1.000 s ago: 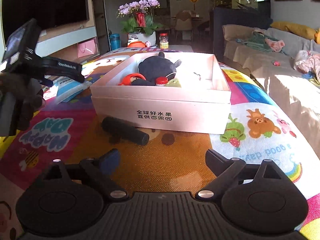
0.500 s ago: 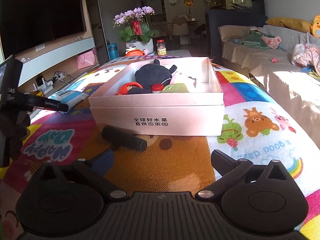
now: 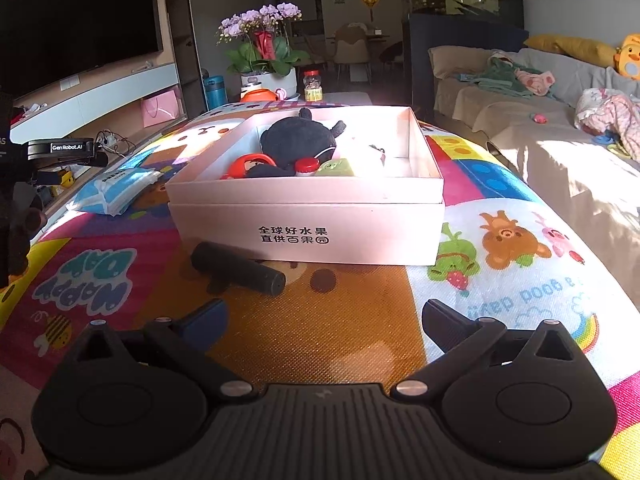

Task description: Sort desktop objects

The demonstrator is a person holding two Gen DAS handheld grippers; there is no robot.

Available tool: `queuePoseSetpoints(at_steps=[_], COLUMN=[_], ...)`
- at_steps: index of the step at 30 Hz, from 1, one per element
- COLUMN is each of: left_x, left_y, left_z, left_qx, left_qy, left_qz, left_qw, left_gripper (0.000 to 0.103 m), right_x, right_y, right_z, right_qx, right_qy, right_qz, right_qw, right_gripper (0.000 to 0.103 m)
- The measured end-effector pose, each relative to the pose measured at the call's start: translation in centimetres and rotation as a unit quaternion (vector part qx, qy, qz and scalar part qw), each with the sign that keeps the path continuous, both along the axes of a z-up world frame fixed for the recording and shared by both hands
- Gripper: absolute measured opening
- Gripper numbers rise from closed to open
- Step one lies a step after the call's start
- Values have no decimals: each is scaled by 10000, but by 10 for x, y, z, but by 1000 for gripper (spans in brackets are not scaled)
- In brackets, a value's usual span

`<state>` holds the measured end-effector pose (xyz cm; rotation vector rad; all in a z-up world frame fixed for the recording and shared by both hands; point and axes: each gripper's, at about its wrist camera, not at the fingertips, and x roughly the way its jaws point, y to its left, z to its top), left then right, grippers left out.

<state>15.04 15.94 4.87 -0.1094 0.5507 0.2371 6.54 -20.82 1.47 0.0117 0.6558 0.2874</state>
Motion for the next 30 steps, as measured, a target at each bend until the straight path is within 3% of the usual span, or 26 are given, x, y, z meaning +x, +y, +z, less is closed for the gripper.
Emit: queuePoseSetpoints(at_steps=[3, 7, 10, 11, 12, 14, 16, 17, 19, 21, 23, 25, 28, 30], left_x=[37, 35, -1, -17, -32, -56, -62, -57, -41, -26, -10, 2, 13, 12], left_y=[26, 27, -9, -26, -41, -68, -85, -90, -91, -90, -89, -99, -112, -115], left_z=[-15, -19, -11, -7, -3, 3, 1, 1, -2, -4, -5, -11, -22, -26], left_qx=[-385, -1182, -1336, -1194, -844, 214, 933, 941, 404, -299, -683, -568, -58, 83], left_qy=[649, 884, 803, 719, 589, 257, 174, 264, 504, 629, 674, 818, 1013, 1028], left_qz=[-553, -1196, -2444, -2876, -3154, -3370, -3224, -3074, -2738, -2474, -2170, -1881, -1710, -1754], left_qw=[9956, 9818, 9571, 9475, 9434, 9409, 9418, 9466, 9596, 9664, 9715, 9771, 9800, 9791], left_gripper=[102, 102, 102, 102, 103, 103, 103, 103, 103, 103, 103, 103, 103, 90], right_x=[1, 3, 5, 6, 7, 9, 9, 10, 10, 11, 10, 11, 11, 12], right_y=[1, 1, 1, 2, 3, 4, 4, 4, 5, 4, 3, 3, 2, 1], right_z=[0, -1, -2, -3, -4, -5, -5, -6, -6, -6, -6, -7, -6, -6], right_qx=[-18, -28, -48, -62, -76, -97, -97, -95, -106, -110, -93, -70, -22, 25], right_qy=[46, 97, 162, 199, 236, 289, 312, 323, 348, 360, 361, 383, 391, 385], right_qz=[-17, -43, -11, 9, 31, 59, 82, 92, 89, 78, 71, 77, 76, 76], right_qw=[10000, 9999, 9999, 9998, 9997, 9995, 9994, 9994, 9993, 9993, 9993, 9992, 9992, 9992], right_gripper=[103, 103, 103, 103, 103, 103, 103, 103, 103, 103, 103, 103, 103, 103])
